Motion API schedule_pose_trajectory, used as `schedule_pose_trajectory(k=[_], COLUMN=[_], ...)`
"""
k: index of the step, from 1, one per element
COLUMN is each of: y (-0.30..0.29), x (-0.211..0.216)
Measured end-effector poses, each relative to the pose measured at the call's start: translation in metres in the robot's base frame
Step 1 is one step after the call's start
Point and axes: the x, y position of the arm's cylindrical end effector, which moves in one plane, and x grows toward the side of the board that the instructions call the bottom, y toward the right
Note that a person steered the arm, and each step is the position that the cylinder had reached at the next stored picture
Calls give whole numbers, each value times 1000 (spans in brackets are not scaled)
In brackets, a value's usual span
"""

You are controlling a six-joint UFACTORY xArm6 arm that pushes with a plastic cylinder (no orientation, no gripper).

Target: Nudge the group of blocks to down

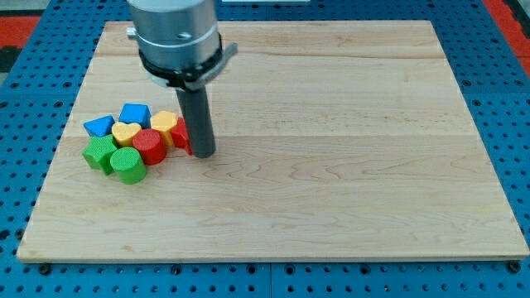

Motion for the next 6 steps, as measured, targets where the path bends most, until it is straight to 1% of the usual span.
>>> schedule_pose_trajectory(k=[1,2,3,4,5,6], y=[20,-2,4,14,-6,-15], x=[12,-24,-24,-76,-81,-65])
